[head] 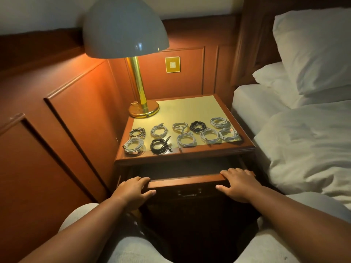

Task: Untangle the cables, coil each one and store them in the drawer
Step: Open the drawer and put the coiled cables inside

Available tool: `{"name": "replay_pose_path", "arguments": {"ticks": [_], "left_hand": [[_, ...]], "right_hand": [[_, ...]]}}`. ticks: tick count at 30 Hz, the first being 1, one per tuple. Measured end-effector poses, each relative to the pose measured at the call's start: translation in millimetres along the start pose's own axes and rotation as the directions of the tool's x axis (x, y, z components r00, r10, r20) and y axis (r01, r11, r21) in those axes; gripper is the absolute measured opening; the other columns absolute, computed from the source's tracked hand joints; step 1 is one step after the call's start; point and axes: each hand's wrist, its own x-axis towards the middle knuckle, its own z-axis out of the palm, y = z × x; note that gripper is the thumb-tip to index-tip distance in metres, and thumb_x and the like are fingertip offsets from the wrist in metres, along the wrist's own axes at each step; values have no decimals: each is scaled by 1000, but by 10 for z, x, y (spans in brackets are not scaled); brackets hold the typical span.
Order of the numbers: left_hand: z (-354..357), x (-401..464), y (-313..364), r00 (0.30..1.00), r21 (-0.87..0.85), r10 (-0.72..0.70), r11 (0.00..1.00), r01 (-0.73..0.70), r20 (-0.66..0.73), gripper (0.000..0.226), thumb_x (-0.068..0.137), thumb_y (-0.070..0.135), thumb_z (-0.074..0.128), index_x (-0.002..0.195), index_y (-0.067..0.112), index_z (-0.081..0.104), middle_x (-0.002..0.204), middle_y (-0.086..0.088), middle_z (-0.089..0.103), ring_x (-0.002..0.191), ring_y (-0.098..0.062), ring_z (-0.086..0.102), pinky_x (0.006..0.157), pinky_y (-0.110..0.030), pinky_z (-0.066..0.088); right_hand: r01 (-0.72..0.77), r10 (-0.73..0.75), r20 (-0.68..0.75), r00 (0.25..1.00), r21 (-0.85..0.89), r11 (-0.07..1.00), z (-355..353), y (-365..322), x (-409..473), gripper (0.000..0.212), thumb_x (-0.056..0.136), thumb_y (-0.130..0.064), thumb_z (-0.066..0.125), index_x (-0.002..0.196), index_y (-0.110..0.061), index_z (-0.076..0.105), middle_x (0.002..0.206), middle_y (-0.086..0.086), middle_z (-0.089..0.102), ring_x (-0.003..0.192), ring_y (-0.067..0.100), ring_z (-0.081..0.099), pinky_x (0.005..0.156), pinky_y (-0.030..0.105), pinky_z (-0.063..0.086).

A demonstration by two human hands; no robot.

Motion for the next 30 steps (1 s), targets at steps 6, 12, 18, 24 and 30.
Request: {"name": "replay_pose_path", "arguments": {"ticks": [6,12,18,24,30], "left_hand": [[8,-131,13,999,18,-15,1000,16,-35,47,94,71,37,108,35,64,107,11,64,99,-10,57,94,-39,44],[75,-32,-66,971,-153,-129,983,99,-200,40,92,63,53,115,32,63,117,6,63,105,-13,58,97,-40,49],[65,277,-84,899,-258,-432,879,401,-75,79,90,58,58,153,23,24,153,-11,31,137,-32,41,105,-49,44],[101,484,-57,868,-211,-497,848,487,6,68,92,48,58,147,17,33,144,-12,45,130,-32,50,100,-46,49],[42,526,-67,852,-169,-523,837,520,33,47,92,38,59,133,17,50,130,-9,59,119,-29,59,95,-42,53]], "right_hand": [[-22,23,-28,999,32,999,-86,-49,-147,41,97,-65,33,102,-29,53,108,-4,61,108,18,54,107,42,35],[-106,113,-83,990,84,991,-32,105,-2,45,95,-65,38,110,-27,56,117,0,57,110,20,52,96,40,44],[-366,362,63,930,243,898,58,298,344,91,86,-74,47,155,-23,16,160,13,19,144,34,30,107,50,38],[-441,438,63,897,207,873,132,220,612,79,92,-59,51,152,-15,24,151,18,29,128,35,49,88,42,49],[-493,483,102,870,222,841,103,351,729,55,93,-43,54,138,-11,47,130,16,55,114,35,58,80,38,48]]}}
